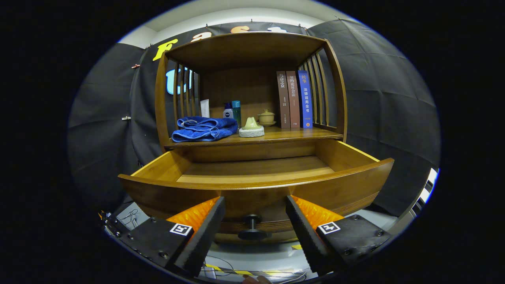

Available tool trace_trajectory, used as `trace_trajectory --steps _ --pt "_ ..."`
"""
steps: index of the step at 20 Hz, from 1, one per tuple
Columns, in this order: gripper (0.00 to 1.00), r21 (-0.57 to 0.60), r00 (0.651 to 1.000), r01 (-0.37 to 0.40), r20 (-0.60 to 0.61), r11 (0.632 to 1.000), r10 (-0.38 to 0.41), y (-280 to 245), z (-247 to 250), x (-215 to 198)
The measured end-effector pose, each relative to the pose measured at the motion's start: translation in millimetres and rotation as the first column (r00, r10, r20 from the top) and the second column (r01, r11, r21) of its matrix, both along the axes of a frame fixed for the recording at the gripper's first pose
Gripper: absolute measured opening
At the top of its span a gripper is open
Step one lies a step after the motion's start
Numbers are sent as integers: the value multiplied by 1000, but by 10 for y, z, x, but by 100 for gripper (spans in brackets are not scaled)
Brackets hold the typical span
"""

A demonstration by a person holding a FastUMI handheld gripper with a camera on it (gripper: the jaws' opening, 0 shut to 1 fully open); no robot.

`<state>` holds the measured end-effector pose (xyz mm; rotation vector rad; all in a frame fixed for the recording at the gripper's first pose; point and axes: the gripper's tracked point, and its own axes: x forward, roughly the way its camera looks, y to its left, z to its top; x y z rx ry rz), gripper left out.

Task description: Pull open the drawer, take out the items inside it, and place them on the countertop above the cabinet.

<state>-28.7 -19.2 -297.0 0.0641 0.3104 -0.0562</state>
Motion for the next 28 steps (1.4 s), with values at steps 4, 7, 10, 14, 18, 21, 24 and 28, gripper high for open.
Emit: trace_trajectory --steps 4,7,10,14,18,21,24,28 --pt "100 -2 1000 4 16 1000 -4 -11 83 342" --pt "99 -2 1000 4 4 1000 -4 -23 17 603" --pt "100 -12 1000 -1 2 1000 1 -43 10 848" --pt "100 -9 1000 0 -5 1000 0 -48 -31 1203" --pt "100 -8 1000 0 -6 1000 0 -69 -58 1484" --pt "100 -4 1000 1 -8 1000 -1 -77 -80 1657" --pt "100 -7 1000 4 -4 1000 -4 -88 -85 1736" --pt "99 -9 1000 11 7 1000 -11 -79 -97 1731"
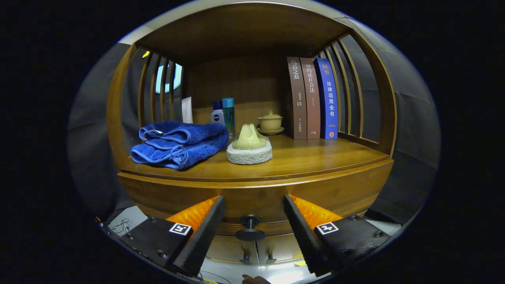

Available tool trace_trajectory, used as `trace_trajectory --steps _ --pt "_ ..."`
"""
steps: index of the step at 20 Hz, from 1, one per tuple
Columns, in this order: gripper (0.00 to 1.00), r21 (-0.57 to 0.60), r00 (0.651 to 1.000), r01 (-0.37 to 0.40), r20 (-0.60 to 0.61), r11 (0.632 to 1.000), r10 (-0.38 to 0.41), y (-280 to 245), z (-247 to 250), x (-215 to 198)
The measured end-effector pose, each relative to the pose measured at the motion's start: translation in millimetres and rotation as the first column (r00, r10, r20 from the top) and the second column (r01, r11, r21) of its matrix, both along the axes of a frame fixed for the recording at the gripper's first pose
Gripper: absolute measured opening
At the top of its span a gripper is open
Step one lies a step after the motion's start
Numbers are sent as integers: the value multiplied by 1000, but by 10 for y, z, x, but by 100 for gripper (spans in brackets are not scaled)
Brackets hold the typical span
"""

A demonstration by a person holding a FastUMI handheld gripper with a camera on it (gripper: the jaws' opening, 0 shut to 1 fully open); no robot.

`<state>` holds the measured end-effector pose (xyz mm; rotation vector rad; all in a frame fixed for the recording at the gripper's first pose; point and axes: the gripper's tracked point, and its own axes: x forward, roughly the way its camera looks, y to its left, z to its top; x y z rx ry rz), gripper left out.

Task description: Pull open the drawer, take out the items inside it, and place them on the countertop above the cabinet.

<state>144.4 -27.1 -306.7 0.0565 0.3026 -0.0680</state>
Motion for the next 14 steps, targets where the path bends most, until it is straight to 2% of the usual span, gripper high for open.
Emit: trace_trajectory --steps 10,14 --pt "99 11 1000 -10 -6 1000 10 3 25 -36" --pt "99 -3 1000 -5 -5 1000 5 -14 195 -209"
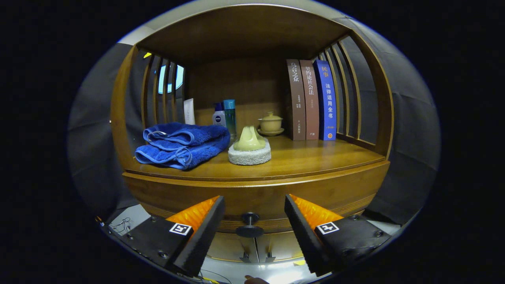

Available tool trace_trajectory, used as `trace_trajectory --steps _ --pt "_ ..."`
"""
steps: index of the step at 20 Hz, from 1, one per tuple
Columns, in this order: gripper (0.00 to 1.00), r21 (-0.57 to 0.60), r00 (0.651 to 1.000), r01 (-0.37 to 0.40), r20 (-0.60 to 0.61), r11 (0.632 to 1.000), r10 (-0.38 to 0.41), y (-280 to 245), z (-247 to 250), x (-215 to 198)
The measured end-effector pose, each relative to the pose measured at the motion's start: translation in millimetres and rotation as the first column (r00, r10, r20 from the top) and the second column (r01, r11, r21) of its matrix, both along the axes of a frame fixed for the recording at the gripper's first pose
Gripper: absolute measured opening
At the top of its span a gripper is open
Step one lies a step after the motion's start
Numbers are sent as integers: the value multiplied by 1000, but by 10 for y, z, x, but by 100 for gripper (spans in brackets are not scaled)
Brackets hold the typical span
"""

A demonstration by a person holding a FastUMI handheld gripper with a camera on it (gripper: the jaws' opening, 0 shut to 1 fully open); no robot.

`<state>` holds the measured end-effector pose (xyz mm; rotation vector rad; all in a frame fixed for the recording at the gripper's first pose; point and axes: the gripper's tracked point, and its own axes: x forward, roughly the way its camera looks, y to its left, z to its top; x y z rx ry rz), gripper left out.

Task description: Pull open the drawer, take out the items inside it, and place them on the countertop above the cabinet.

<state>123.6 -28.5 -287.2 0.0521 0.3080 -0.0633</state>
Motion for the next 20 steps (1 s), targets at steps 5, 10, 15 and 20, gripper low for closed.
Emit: trace_trajectory --steps 5,10,15,20 --pt "99 17 998 -16 58 1000 15 45 752 -262" --pt "99 23 984 -42 172 999 38 74 1825 -457" --pt "98 28 980 -39 198 999 33 40 2513 -713" --pt "99 -13 977 -57 205 998 59 122 2761 -921"
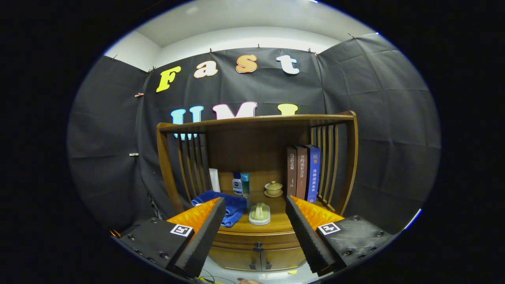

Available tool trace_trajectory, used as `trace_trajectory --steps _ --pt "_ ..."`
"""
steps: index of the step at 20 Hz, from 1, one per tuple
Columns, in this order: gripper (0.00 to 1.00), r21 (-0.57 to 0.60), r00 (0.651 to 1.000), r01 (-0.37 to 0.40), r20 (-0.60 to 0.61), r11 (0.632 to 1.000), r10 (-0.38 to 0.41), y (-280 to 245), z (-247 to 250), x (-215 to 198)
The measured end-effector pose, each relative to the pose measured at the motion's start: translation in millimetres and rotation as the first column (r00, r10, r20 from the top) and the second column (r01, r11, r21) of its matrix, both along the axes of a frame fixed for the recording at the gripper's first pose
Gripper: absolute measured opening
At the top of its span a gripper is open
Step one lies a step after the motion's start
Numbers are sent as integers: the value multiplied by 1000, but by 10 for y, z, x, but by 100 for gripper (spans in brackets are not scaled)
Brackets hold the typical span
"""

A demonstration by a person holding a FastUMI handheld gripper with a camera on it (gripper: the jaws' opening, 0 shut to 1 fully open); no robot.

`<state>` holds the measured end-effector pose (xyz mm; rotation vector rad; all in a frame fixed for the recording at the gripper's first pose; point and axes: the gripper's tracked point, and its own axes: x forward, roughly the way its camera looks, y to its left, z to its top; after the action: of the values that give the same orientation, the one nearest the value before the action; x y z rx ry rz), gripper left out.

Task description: Pull open the drawer, take out the items inside it, and place them on the countertop above the cabinet.

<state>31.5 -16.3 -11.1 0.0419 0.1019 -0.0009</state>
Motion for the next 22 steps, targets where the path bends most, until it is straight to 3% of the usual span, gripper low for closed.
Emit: trace_trajectory --steps 22 --pt "99 -49 999 -5 36 999 7 235 133 -244"
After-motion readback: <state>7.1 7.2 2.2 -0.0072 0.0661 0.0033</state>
